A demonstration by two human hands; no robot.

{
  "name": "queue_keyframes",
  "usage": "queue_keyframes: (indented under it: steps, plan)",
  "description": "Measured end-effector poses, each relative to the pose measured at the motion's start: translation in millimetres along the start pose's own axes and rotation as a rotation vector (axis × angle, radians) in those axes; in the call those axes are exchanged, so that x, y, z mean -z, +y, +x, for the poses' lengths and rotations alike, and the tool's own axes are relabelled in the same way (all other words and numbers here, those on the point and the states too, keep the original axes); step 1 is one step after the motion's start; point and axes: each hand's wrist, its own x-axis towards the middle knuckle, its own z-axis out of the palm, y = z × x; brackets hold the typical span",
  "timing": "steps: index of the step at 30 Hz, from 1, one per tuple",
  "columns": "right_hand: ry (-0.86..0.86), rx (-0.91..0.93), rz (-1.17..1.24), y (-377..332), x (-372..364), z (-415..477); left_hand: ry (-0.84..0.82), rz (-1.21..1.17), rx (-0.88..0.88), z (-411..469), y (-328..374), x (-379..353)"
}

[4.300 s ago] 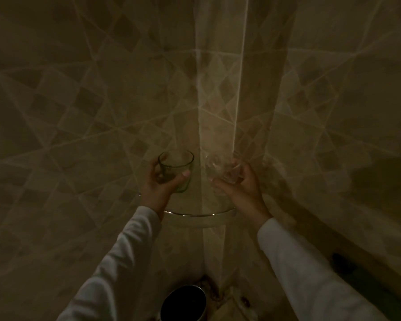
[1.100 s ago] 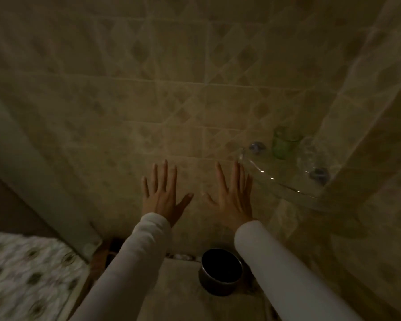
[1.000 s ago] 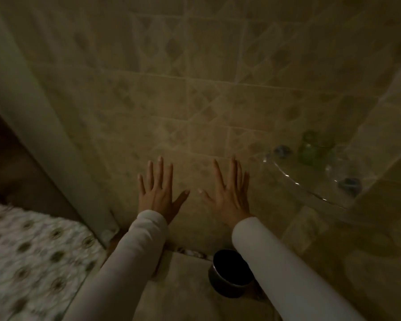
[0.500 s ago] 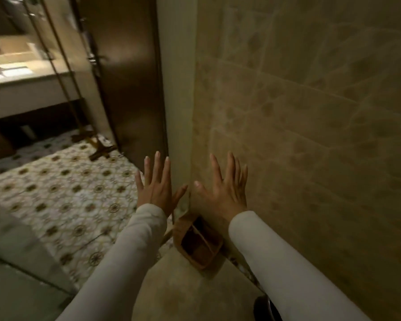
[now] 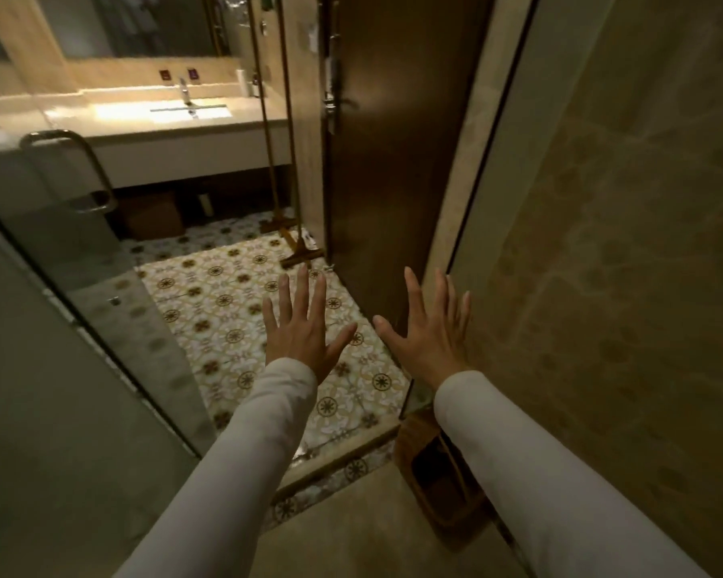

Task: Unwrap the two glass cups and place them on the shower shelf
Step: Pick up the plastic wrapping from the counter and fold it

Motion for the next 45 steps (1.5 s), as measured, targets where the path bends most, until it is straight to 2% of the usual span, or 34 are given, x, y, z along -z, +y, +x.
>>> queue_keyframes:
  steps: [10,22,31,39,45]
  plan:
    - [-0.127,0.146,0.061,-34,-64,78,-0.016,0.068,0.147,48,-62,-32]
    - [-0.183,0.302,0.137,-22,-120,245,-0.013,0.131,0.299,185,-63,-70]
    - [-0.24,0.392,0.224,-50,-161,327,0.029,0.139,0.41,250,-82,-83]
    - [-0.268,0.411,0.268,-96,-212,378,0.0,0.158,0.458,299,-138,-104]
    - [-0.262,0.411,0.248,-157,-265,444,-0.026,0.166,0.473,365,-216,-122]
